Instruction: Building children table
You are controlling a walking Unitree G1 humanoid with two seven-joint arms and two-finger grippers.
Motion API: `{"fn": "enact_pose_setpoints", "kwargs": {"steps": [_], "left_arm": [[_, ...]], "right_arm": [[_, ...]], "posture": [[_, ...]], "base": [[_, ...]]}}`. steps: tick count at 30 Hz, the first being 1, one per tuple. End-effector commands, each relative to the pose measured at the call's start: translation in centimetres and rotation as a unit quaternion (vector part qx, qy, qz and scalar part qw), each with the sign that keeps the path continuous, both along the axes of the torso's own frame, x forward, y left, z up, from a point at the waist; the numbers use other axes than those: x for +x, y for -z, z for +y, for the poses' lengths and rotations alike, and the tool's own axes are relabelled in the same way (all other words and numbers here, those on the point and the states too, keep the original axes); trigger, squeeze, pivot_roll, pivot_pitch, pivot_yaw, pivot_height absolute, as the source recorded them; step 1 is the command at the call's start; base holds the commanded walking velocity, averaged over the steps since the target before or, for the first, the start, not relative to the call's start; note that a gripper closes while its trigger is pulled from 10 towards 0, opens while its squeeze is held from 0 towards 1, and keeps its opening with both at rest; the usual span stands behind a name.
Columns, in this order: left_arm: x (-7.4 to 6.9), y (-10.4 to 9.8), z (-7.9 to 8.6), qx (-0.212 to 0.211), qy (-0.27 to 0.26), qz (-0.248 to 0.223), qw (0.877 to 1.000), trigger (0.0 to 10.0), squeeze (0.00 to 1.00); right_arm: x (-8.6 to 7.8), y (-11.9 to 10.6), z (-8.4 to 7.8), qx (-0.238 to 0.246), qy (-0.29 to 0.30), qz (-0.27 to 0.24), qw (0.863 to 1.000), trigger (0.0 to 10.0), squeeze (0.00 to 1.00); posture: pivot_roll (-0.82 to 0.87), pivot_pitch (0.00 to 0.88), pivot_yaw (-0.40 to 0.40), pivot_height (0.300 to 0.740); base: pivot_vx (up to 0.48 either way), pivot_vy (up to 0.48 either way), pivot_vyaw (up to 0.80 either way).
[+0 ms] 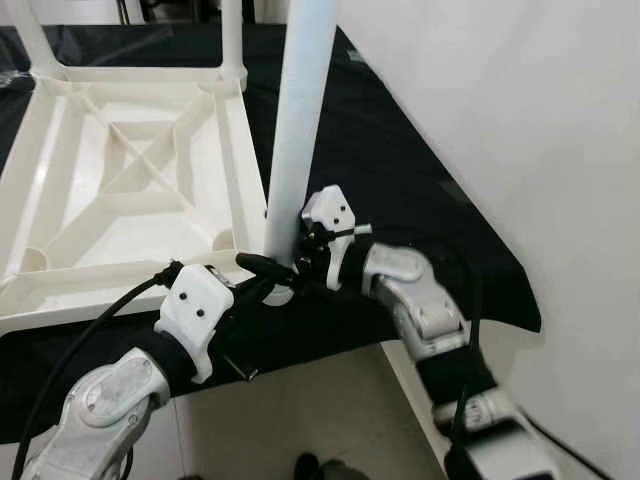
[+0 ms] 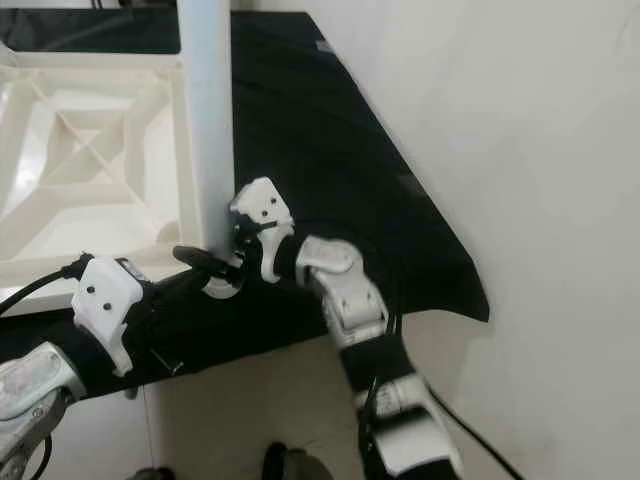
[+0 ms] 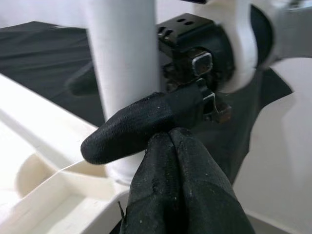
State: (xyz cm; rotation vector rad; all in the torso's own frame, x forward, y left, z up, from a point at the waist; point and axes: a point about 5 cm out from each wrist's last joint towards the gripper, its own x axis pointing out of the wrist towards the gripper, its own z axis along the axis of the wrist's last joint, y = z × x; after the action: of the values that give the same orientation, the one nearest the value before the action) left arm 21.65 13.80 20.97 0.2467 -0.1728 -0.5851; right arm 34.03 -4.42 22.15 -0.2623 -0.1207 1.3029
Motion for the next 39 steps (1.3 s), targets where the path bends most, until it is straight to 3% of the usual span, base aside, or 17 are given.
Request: {"fn": "enact_pose_setpoints", "kwargs": {"steps": [1, 7, 8, 10, 11, 22, 28, 31, 34, 35, 36, 37, 38, 39], "left_arm": [[0.3, 0.8, 0.4, 0.006, -0.022, 0.021, 1.0, 10.0, 0.0], [0.1, 0.7, 0.3, 0.006, -0.023, 0.021, 0.999, 10.0, 0.0], [0.0, 0.7, 0.3, 0.006, -0.023, 0.022, 0.999, 10.0, 0.0], [-0.1, 0.7, 0.3, 0.007, -0.023, 0.022, 0.999, 10.0, 0.0], [-0.2, 0.7, 0.3, 0.007, -0.023, 0.023, 0.999, 10.0, 0.0], [-0.3, 0.6, 0.1, 0.005, -0.024, 0.026, 0.999, 10.0, 0.0], [-0.3, 0.6, -0.3, 0.002, -0.016, 0.028, 0.999, 10.0, 0.0], [-0.2, 0.7, -0.2, 0.001, -0.016, 0.029, 0.999, 10.0, 0.0], [-0.2, 0.7, -0.2, 0.001, -0.016, 0.029, 0.999, 10.0, 0.0], [-0.2, 0.7, -0.2, 0.001, -0.017, 0.03, 0.999, 10.0, 0.0], [-0.1, 0.8, 0.0, 0.001, -0.017, 0.03, 0.999, 10.0, 0.0], [-0.1, 0.8, 0.0, 0.001, -0.017, 0.03, 0.999, 10.0, 0.0], [0.0, 0.7, -0.1, 0.001, -0.015, 0.03, 0.999, 10.0, 0.0], [0.0, 0.7, -0.1, 0.001, -0.015, 0.03, 0.999, 10.0, 0.0]], "right_arm": [[-0.4, 0.7, 1.4, -0.021, -0.063, 0.003, 0.998, 10.0, 0.0], [1.7, 0.1, 1.2, -0.03, -0.032, 0.0, 0.999, 10.0, 0.0], [1.9, 0.0, 1.3, -0.03, -0.028, 0.001, 0.999, 7.0, 0.0], [2.1, -0.1, 1.4, -0.031, -0.026, 0.001, 0.999, 7.0, 0.0], [2.2, -0.1, 1.5, -0.029, -0.028, 0.009, 0.999, 0.0, 0.0], [2.4, 0.9, 0.7, -0.032, -0.059, 0.035, 0.997, 0.0, 0.0], [2.9, 1.2, -0.8, -0.016, -0.037, 0.05, 0.998, 0.0, 0.0], [3.2, 1.7, -2.1, -0.012, 0.031, 0.044, 0.998, 0.0, 0.0], [3.3, 1.8, -2.4, -0.012, 0.046, 0.041, 0.998, 0.0, 0.0], [3.4, 2.1, -2.5, -0.011, 0.085, 0.033, 0.996, 0.0, 0.0], [3.8, 2.7, -2.6, 0.01, 0.214, 0.028, 0.976, 0.0, 0.0], [3.8, 2.7, -2.6, 0.01, 0.214, 0.028, 0.976, 0.0, 0.0], [1.9, 4.5, -1.2, 0.002, 0.256, 0.027, 0.966, 0.0, 0.0], [1.9, 4.5, -1.2, 0.002, 0.256, 0.027, 0.966, 0.0, 0.0]], "posture": [[0.14, 0.231, -0.194, 0.74], [0.16, 0.251, -0.198, 0.74], [0.16, 0.257, -0.199, 0.74], [0.16, 0.257, -0.199, 0.74], [0.16, 0.263, -0.2, 0.74], [0.15, 0.277, -0.204, 0.74], [0.13, 0.277, -0.199, 0.74], [0.12, 0.277, -0.202, 0.74], [0.12, 0.277, -0.202, 0.74], [0.1, 0.273, -0.205, 0.74], [0.09, 0.266, -0.207, 0.74], [0.09, 0.266, -0.207, 0.74], [0.08, 0.265, -0.194, 0.74], [0.08, 0.265, -0.194, 0.74]], "base": [[0.0, 0.0, 0.0], [0.0, 0.0, 0.0], [0.0, 0.0, 0.0], [0.0, 0.0, 0.0], [0.0, 0.0, 0.0], [0.0, 0.0, 0.0], [0.0, 0.0, 0.0], [0.0, 0.0, 0.0], [0.0, 0.0, 0.0], [0.0, 0.0, 0.0], [0.0, 0.0, 0.0], [0.0, 0.0, 0.0], [0.0, 0.0, 0.0], [0.0, 0.0, 0.0]]}}
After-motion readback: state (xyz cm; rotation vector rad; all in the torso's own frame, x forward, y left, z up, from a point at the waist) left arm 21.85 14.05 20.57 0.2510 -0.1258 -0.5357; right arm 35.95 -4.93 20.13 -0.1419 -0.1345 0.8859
